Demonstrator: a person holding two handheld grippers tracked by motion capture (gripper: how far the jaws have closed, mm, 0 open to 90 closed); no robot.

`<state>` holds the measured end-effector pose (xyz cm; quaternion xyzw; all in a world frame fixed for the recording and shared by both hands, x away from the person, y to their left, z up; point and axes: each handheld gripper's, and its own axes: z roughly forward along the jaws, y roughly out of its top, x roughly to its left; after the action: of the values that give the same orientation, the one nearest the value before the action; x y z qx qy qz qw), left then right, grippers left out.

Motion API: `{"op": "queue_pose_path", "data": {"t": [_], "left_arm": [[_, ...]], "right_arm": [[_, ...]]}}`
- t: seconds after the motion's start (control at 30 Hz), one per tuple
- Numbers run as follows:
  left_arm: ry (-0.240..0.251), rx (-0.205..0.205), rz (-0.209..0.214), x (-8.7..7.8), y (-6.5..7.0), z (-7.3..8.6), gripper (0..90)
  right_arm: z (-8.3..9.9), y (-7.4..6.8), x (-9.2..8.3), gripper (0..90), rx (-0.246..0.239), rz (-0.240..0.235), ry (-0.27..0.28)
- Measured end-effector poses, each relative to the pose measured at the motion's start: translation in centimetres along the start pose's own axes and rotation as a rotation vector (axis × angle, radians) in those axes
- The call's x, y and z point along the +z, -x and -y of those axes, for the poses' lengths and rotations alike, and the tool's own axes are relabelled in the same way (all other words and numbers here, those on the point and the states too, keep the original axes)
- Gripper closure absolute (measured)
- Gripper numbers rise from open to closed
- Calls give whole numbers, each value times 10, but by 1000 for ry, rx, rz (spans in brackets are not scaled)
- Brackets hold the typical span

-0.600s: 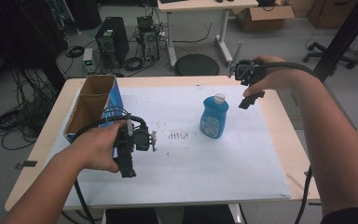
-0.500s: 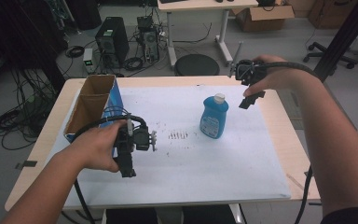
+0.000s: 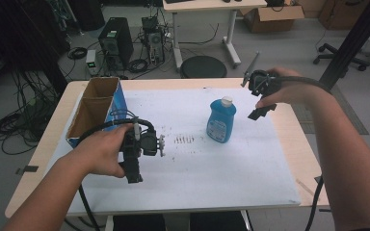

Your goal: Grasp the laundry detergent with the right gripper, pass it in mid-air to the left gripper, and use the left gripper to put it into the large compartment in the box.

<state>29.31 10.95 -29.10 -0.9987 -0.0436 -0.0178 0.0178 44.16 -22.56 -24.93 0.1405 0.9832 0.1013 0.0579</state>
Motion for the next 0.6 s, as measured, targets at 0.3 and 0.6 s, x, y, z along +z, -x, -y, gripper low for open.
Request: {"op": "queue_pose_path", "data": {"t": [0.3, 0.6], "left_arm": [[-13, -4, -7, -2, 4, 5, 4], [-11, -5, -13, 0, 5, 6, 4]], "right_arm": [[7, -6, 15, 41, 17, -18, 24], [10, -12, 25, 40, 31, -30, 49]]}}
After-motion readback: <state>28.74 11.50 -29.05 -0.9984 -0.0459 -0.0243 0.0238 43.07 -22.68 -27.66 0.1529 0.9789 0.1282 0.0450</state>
